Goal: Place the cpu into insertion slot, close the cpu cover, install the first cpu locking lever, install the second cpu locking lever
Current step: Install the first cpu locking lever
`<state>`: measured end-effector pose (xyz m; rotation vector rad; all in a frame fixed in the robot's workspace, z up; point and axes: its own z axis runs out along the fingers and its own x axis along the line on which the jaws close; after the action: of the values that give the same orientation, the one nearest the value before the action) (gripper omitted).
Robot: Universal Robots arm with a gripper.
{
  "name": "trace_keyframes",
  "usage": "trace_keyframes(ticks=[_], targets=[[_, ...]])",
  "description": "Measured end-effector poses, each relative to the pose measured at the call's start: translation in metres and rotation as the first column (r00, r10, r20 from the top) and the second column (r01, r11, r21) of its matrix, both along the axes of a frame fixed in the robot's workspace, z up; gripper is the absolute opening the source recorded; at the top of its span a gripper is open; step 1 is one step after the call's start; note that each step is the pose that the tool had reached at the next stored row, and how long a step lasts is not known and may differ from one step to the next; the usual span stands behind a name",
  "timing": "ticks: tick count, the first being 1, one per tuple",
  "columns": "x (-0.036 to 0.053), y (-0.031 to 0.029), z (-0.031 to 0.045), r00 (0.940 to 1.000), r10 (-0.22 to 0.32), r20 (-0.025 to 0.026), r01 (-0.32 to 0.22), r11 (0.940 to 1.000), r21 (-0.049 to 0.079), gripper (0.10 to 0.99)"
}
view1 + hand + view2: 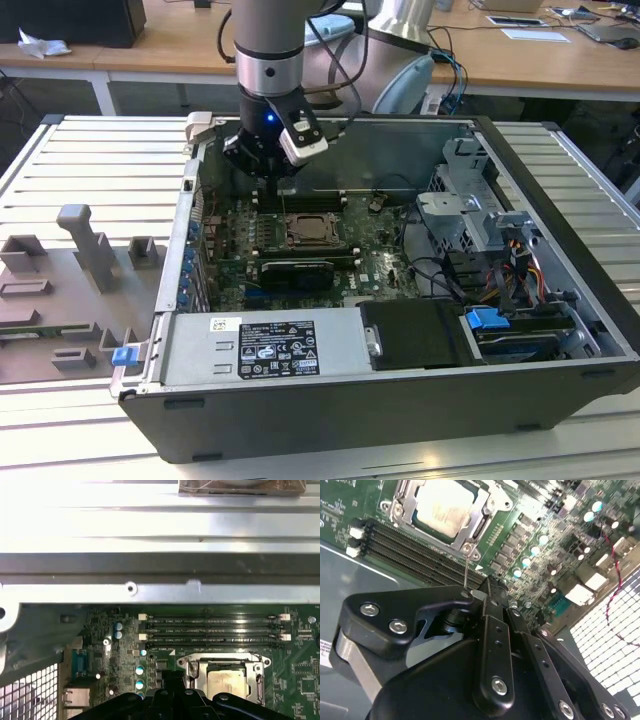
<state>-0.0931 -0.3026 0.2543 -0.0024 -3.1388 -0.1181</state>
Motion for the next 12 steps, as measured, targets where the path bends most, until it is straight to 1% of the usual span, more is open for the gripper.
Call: trace_keyframes(ticks=[2, 5, 12], targets=[[0.0000, 0.0029, 0.0006, 1.0000, 0.000, 0.0002, 0.000, 1.0000, 0.000, 0.110], [0.0000, 0.0053, 0.0017, 1.0000, 0.001, 0.0000, -0.001, 1.0000, 0.000, 0.110], [0.0063, 0.0056, 0.0015, 1.0000, 0.002, 0.0002, -0.002, 1.0000, 0.000, 0.110]])
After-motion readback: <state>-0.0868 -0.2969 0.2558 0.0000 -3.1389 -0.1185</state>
